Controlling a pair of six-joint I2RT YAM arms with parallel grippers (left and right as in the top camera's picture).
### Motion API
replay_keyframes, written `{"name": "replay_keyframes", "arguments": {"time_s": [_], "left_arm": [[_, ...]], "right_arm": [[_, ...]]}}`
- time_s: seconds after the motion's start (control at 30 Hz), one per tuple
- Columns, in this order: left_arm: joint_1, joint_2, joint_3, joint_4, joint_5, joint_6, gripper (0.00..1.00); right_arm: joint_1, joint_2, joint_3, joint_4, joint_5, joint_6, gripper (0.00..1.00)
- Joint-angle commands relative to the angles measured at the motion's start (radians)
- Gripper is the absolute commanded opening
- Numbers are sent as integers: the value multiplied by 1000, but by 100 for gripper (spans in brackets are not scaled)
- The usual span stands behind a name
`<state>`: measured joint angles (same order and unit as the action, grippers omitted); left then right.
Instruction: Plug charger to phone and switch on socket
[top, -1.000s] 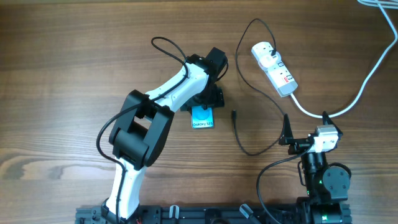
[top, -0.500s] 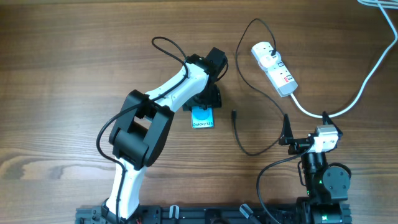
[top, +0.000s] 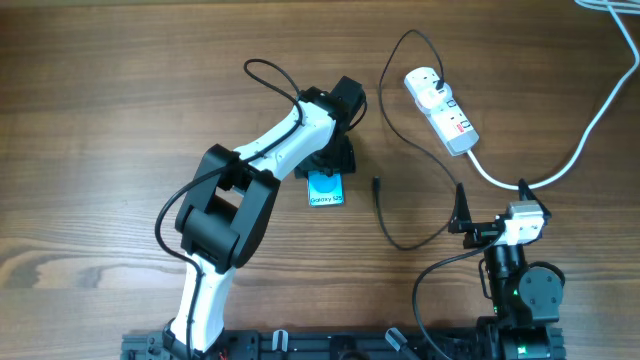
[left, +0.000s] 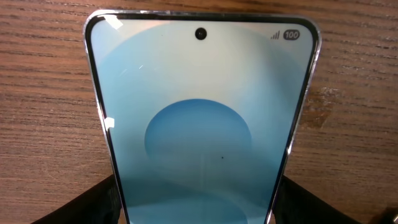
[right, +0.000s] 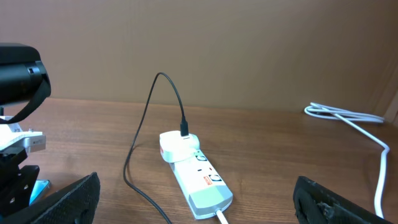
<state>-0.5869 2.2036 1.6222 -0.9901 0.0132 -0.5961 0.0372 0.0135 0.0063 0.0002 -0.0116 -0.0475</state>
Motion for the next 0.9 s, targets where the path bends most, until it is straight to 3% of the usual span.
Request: {"name": "replay_keyframes", "arguments": {"time_s": [0.0,0.6,0.87], "left_arm": [[-2,61,-42,14,27,12,72],[35,53,-38,-13,35,12,70],[36,-27,-37,-13,35,12,68]], "right_arm": [[-5,-4,-1,3,-13,-5,100],[-5,-4,-1,3,-13,-5,100],[-5,-4,-1,3,-13,-5,100]]}}
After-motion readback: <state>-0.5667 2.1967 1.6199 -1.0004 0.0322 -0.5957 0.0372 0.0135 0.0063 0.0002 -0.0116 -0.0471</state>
